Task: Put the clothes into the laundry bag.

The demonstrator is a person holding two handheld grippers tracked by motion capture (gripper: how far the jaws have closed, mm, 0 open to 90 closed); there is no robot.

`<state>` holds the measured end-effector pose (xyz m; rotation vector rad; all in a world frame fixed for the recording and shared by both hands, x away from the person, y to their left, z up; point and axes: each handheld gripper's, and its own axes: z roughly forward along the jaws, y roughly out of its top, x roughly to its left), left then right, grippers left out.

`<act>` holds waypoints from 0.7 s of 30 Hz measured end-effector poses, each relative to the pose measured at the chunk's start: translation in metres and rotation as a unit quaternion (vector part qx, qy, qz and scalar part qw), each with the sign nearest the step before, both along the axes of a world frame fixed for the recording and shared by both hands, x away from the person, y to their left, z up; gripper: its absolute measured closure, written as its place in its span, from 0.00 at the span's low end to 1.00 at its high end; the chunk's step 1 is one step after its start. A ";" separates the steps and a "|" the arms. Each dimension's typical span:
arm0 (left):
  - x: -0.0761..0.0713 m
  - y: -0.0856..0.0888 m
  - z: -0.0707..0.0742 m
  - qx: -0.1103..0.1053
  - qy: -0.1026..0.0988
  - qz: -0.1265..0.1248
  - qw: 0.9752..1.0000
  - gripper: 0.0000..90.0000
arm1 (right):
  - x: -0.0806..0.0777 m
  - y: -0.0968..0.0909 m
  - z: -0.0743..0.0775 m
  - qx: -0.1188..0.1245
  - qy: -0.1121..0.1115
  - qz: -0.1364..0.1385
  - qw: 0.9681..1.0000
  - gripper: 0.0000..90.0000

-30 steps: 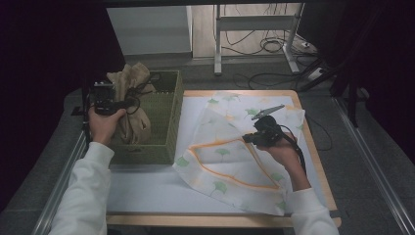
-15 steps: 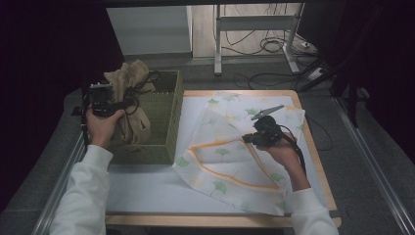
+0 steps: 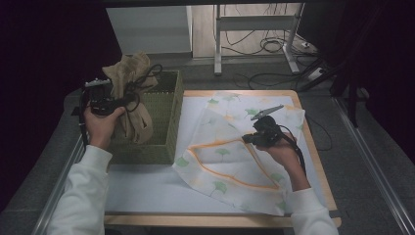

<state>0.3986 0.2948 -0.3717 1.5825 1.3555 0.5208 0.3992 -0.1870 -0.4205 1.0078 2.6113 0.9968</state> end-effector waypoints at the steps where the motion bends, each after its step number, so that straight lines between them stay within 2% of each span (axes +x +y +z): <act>1: -0.001 -0.001 0.002 0.001 -0.004 -0.001 1.000 0.87 | 0.000 0.000 0.000 0.000 0.000 0.000 1.000 0.99; 21: -0.017 -0.010 0.018 0.009 -0.036 -0.017 0.999 0.87 | 0.000 0.000 0.000 0.000 0.000 0.001 1.000 0.99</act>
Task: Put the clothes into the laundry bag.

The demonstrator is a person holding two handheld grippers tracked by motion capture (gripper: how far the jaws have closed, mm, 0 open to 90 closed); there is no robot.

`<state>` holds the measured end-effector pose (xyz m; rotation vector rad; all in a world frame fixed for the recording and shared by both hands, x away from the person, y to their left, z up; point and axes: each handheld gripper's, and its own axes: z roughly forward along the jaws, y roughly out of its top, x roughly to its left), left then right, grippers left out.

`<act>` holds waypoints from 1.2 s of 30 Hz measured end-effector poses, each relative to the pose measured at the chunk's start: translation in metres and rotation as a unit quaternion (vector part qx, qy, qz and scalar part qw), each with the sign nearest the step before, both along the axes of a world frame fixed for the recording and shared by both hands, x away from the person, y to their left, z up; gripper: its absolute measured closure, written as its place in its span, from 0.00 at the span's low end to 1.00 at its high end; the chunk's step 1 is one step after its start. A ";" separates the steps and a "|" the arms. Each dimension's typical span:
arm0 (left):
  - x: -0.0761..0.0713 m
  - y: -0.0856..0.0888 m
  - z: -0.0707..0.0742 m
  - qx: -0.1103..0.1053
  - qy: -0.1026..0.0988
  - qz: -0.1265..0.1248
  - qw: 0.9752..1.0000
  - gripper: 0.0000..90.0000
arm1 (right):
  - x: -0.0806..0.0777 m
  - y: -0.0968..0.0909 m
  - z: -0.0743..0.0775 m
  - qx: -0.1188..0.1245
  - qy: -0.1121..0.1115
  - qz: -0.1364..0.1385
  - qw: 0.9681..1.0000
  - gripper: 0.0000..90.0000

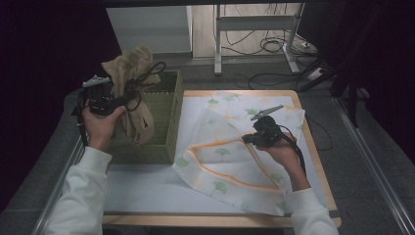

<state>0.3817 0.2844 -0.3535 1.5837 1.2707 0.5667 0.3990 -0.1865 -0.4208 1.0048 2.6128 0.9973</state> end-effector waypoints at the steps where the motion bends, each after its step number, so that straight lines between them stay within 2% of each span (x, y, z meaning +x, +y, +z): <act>1: -0.001 -0.001 0.001 -0.001 -0.001 -0.001 1.000 0.87 | 0.000 0.000 0.000 0.000 0.000 -0.001 1.000 0.99; 10: -0.007 -0.007 0.007 -0.010 -0.014 -0.015 1.000 0.87 | 0.000 -0.001 0.000 0.000 0.000 -0.001 1.000 0.99; 19: -0.013 -0.011 0.011 -0.011 -0.022 -0.024 0.999 0.87 | 0.001 -0.001 -0.001 0.000 0.001 -0.001 1.000 0.98; 36: -0.021 -0.014 0.018 -0.012 -0.044 -0.028 0.999 0.87 | 0.000 0.000 -0.001 -0.001 0.002 -0.002 1.000 0.98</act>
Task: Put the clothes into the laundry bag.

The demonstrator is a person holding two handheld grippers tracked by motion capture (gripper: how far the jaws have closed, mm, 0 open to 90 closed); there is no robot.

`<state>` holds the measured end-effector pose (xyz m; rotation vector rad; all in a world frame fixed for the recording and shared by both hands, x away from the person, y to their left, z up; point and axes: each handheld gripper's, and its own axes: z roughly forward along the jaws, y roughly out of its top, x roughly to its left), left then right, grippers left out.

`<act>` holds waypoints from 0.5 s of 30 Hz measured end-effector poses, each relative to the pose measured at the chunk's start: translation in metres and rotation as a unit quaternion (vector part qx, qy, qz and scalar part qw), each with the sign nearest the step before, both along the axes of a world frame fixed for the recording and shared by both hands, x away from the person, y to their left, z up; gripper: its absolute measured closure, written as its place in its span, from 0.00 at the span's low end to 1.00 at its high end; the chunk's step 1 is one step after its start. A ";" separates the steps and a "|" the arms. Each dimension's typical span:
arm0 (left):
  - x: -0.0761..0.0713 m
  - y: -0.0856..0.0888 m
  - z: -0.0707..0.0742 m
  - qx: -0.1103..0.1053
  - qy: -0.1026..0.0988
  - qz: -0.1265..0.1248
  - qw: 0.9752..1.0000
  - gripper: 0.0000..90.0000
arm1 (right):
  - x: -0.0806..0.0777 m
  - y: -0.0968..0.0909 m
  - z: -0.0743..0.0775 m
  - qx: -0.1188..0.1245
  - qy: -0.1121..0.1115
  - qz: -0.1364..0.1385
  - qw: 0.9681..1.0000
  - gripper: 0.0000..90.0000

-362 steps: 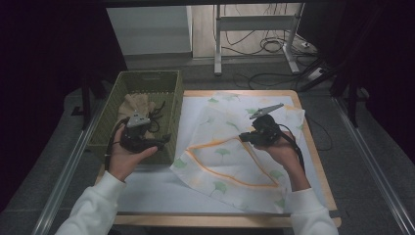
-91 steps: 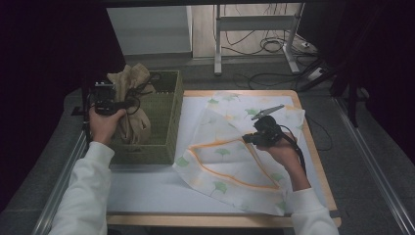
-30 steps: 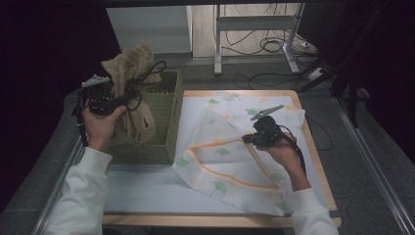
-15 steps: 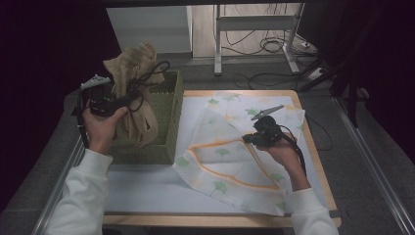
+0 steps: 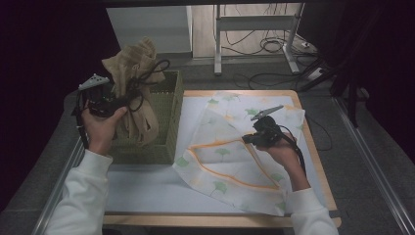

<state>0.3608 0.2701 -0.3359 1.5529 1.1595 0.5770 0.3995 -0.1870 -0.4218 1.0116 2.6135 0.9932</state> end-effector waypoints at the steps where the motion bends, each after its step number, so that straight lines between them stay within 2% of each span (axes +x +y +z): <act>1: -0.001 0.000 0.001 0.001 -0.003 0.001 1.000 0.87 | 0.000 0.000 0.000 0.000 0.000 -0.001 1.000 0.99; 9: -0.011 -0.002 0.011 -0.008 -0.029 -0.005 1.000 0.87 | 0.000 0.000 0.000 -0.001 -0.001 -0.002 1.000 0.99; 15: -0.020 -0.009 0.018 -0.007 -0.047 -0.022 0.999 0.87 | 0.000 0.000 0.000 -0.001 -0.002 -0.001 1.000 0.98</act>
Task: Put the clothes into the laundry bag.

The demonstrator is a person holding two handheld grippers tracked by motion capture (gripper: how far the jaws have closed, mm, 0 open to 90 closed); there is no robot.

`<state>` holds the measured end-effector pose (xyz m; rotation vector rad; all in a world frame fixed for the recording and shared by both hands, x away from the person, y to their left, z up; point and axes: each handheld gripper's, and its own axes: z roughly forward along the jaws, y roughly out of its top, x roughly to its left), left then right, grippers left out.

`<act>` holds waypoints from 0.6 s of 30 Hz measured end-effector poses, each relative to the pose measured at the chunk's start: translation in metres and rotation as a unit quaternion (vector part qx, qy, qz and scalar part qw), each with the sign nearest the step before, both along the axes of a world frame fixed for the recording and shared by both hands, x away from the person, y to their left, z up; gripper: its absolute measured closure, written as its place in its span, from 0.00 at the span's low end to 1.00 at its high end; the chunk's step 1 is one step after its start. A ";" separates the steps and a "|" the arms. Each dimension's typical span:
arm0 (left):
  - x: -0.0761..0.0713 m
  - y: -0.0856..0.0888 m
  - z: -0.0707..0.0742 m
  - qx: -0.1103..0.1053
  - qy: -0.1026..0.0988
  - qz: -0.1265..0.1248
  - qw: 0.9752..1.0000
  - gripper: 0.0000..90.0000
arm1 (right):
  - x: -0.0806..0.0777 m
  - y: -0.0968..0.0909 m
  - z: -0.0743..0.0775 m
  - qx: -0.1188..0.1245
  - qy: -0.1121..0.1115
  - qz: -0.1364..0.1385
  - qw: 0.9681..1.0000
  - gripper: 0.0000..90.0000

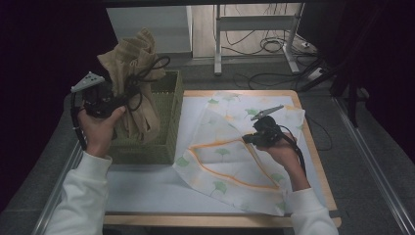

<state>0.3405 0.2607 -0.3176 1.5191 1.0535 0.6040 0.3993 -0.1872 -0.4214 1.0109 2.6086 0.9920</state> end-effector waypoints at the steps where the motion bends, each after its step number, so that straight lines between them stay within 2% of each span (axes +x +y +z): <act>1: -0.002 -0.002 0.001 0.000 -0.003 -0.004 1.000 0.87 | 0.000 0.000 0.000 0.000 0.000 0.000 1.000 0.99; 7: -0.008 -0.009 0.004 -0.005 -0.011 -0.020 1.000 0.87 | 0.000 0.001 0.000 0.000 0.001 0.001 1.000 0.99; 18: -0.017 -0.017 0.005 -0.015 -0.014 -0.045 0.999 0.87 | -0.001 0.000 0.001 0.001 -0.003 0.000 1.000 0.99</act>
